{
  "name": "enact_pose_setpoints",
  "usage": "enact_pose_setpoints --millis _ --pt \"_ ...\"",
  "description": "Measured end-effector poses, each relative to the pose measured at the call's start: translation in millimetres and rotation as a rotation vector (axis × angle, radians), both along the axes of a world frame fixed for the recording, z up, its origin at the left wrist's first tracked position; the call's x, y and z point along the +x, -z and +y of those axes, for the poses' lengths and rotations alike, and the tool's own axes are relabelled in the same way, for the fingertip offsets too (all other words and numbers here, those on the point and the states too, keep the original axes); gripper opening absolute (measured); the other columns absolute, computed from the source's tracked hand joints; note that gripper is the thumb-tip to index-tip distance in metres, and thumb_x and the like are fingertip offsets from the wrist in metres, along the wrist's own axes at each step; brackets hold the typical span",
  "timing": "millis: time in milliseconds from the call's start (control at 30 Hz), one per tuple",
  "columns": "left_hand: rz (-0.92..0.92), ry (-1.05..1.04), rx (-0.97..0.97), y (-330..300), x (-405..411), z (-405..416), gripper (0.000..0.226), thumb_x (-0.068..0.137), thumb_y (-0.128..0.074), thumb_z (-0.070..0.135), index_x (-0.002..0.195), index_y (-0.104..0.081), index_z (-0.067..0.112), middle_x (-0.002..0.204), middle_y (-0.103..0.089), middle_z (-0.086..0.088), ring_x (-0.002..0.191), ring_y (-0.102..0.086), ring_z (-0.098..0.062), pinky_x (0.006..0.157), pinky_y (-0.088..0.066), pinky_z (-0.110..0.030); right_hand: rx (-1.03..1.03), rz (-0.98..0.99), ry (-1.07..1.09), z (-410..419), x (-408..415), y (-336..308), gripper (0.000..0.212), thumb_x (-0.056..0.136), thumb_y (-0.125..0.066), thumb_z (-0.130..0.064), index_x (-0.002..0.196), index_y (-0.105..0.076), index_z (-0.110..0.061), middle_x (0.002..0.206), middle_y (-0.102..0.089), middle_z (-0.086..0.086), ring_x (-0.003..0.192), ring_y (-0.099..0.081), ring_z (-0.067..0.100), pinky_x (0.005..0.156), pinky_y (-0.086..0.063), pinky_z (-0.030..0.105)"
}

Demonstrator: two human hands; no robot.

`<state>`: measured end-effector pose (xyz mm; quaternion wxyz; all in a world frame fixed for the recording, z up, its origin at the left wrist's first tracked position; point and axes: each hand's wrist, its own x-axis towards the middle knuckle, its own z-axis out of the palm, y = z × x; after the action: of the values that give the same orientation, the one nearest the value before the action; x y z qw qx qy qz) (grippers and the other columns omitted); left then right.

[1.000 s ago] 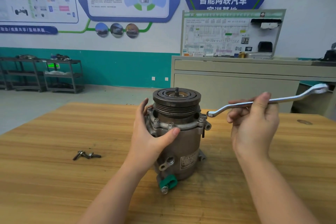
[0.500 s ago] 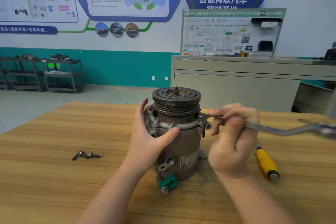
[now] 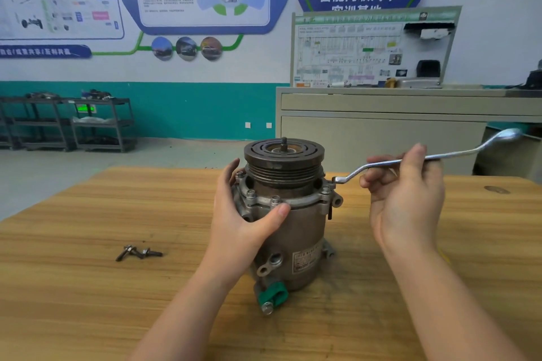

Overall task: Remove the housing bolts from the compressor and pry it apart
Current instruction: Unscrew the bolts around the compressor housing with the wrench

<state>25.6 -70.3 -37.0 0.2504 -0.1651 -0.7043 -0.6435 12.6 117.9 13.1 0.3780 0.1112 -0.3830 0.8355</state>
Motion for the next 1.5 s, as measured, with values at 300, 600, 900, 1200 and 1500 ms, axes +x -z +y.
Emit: enact_pose_setpoints --millis 300,600,900,1200,1500 --pt "-0.001 -0.003 -0.024 0.2 -0.2 0.4 0.102 0.052 -0.077 0.062 0.14 -0.027 0.046 0.137 -0.045 0.021 0.125 -0.046 0.003 0.106 -0.044 -0.033 0.624 0.394 0.42 -17.4 23.3 10.0 0.013 0.098 -0.045 -0.045 0.089 -0.052 -0.039 0.072 -0.063 -0.002 0.049 -0.059 0.009 0.048 -0.048 0.027" --pt "0.011 0.009 -0.01 -0.2 -0.2 0.8 0.098 0.053 -0.077 0.059 0.137 -0.029 0.046 0.134 -0.047 0.023 0.123 -0.048 0.005 0.101 -0.045 -0.022 0.679 0.537 0.465 -32.6 22.7 25.7 0.029 0.105 -0.032 -0.035 0.089 -0.046 -0.014 0.079 -0.055 0.008 0.059 -0.051 0.018 0.057 -0.043 0.024" --pt "-0.019 0.002 -0.015 -1.3 1.0 0.7 0.099 0.052 -0.077 0.061 0.138 -0.029 0.047 0.135 -0.046 0.023 0.125 -0.046 0.002 0.107 -0.044 -0.038 -0.247 -0.221 -0.397 -0.4 -11.7 1.2 0.029 0.105 -0.036 -0.026 0.082 -0.048 -0.012 0.059 -0.068 0.008 0.044 -0.06 0.013 0.043 -0.048 0.018" --pt "-0.026 -0.021 -0.036 -1.2 1.8 0.4 0.102 0.052 -0.076 0.063 0.14 -0.027 0.046 0.138 -0.044 0.021 0.127 -0.045 0.001 0.107 -0.043 -0.035 0.191 0.1 0.144 -12.6 12.5 4.5 0.019 0.101 -0.039 -0.03 0.086 -0.051 -0.031 0.067 -0.067 0.002 0.045 -0.059 0.015 0.048 -0.05 0.024" --pt "-0.009 -0.031 -0.048 -1.1 2.1 0.3 0.101 0.053 -0.075 0.062 0.14 -0.028 0.044 0.138 -0.045 0.019 0.126 -0.045 0.003 0.107 -0.043 -0.031 0.881 0.561 0.567 -25.4 23.2 25.0 0.026 0.104 -0.038 -0.034 0.092 -0.049 -0.014 0.081 -0.055 0.002 0.065 -0.054 0.01 0.06 -0.047 0.021"
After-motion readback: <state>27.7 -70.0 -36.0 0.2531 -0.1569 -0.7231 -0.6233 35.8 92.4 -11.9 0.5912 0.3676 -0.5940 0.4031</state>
